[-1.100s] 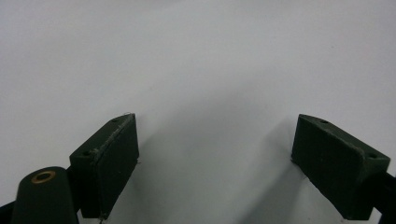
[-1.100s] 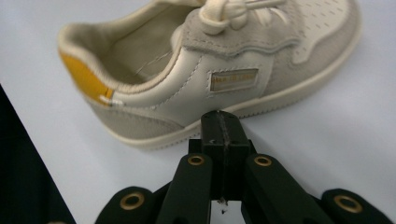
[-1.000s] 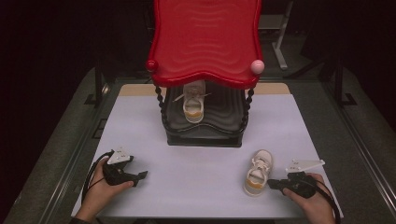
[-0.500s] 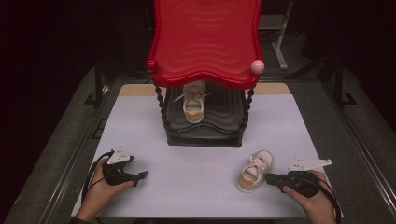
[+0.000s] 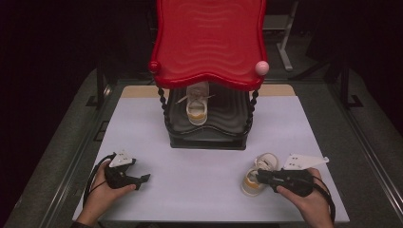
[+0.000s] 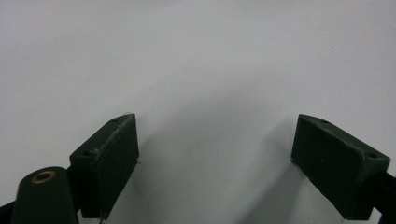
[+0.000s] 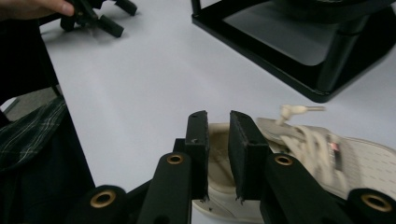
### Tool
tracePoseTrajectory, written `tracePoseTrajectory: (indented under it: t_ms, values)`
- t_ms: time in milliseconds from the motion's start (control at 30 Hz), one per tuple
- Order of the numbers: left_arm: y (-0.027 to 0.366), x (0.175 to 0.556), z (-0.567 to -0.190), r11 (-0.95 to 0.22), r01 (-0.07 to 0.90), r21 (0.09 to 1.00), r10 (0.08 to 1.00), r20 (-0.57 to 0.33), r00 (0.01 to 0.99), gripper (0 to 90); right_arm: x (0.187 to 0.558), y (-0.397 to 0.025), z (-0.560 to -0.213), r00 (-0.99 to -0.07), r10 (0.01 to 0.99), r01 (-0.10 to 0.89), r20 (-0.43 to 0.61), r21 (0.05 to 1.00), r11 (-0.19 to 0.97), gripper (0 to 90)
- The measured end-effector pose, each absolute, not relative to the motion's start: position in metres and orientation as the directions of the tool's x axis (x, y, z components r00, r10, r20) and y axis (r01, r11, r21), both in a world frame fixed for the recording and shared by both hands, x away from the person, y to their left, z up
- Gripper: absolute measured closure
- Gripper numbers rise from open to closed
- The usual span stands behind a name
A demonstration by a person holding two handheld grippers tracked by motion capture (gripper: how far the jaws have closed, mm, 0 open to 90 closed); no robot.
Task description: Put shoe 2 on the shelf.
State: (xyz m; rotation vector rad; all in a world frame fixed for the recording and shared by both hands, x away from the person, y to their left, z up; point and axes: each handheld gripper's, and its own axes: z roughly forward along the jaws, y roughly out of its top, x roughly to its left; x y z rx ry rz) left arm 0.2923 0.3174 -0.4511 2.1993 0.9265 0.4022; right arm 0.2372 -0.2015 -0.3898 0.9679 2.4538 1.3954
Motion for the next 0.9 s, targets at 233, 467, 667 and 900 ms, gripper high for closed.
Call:
tracePoseTrajectory:
  t_ms: [233,467,667,900]
  values:
    - [0.317,0.292,-0.451,-0.494,0.5,0.711,0.719,0.012,0.695,13.3,0.24,-0.19,-0.399,-0.799,0.569,0.466,0.194,0.797,0.384,73.4]
    - [0.317,0.292,-0.451,-0.495,0.5,0.711,0.719,0.012,0.695,13.3,0.245,-0.18,-0.412,-0.808,0.552,0.485,0.205,0.763,0.427,71.3]
    - [0.317,0.292,-0.451,-0.495,0.499,0.711,0.718,0.012,0.696,13.3,0.247,-0.18,-0.416,-0.813,0.543,0.485,0.208,0.759,0.435,76.4]
    - [0.317,0.292,-0.451,-0.494,0.5,0.712,0.719,0.011,0.695,13.3,0.243,-0.18,-0.407,-0.833,0.524,0.445,0.175,0.776,0.448,78.8]
